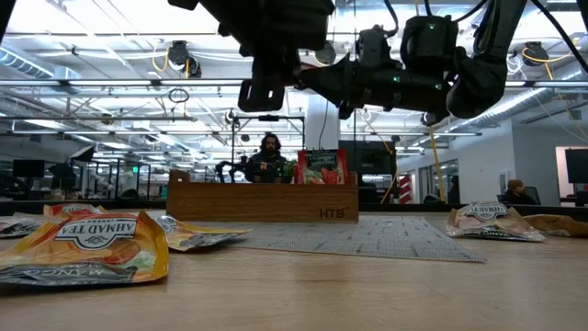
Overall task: Pick & Place Tea
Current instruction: Put the red tea bag into the wooden organizer
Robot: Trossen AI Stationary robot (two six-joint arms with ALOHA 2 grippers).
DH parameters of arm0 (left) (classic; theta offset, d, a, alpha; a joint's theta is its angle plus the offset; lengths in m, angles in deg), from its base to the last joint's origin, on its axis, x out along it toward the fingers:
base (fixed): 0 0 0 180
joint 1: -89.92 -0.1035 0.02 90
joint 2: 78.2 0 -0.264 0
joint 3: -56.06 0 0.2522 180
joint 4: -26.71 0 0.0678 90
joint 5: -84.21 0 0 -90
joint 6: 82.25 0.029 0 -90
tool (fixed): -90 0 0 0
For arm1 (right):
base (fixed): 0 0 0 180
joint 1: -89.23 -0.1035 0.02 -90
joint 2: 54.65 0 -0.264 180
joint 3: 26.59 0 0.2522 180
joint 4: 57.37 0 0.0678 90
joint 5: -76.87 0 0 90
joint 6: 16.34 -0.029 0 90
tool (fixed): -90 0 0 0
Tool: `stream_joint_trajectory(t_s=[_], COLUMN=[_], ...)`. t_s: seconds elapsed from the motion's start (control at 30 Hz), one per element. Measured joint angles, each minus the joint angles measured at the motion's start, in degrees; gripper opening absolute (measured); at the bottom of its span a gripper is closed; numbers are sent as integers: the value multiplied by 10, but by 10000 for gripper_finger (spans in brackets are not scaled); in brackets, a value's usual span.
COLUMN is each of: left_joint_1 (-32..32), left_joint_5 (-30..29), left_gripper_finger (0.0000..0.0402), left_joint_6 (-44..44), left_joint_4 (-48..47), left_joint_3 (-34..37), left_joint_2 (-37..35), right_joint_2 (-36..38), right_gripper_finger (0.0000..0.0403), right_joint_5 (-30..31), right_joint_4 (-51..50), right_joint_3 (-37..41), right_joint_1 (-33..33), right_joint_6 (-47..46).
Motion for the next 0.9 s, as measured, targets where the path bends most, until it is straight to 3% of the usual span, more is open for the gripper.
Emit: stream_joint_trajectory(t_s=[0.2, 0.33, 0.5, 0.7, 0.8, 0.9], left_joint_1=[3, 23, 63, 68, 53, 37], left_joint_5=[-33, -18, 150, 322, 449, 559], left_gripper_finger=[283, 338, 376, 390, 390, 390], left_joint_6=[-82, -165, -316, -512, -581, -598], left_joint_4=[4, -6, -73, -266, -330, -328], left_joint_3=[0, 0, 0, 0, -1, 19], left_joint_2=[0, -15, -95, -213, -257, -290], right_joint_2=[0, 0, 10, 61, 113, 166], right_gripper_finger=[0, 0, 0, 0, 0, 0], right_joint_5=[0, -4, 4, -14, -25, -2], right_joint_4=[-4, -4, -22, -82, -180, -363], right_joint_3=[0, 0, 1, 1, 0, -25], right_joint_1=[0, -1, 0, -3, -14, -39], right_joint_6=[0, 0, 2, 22, 45, 97])
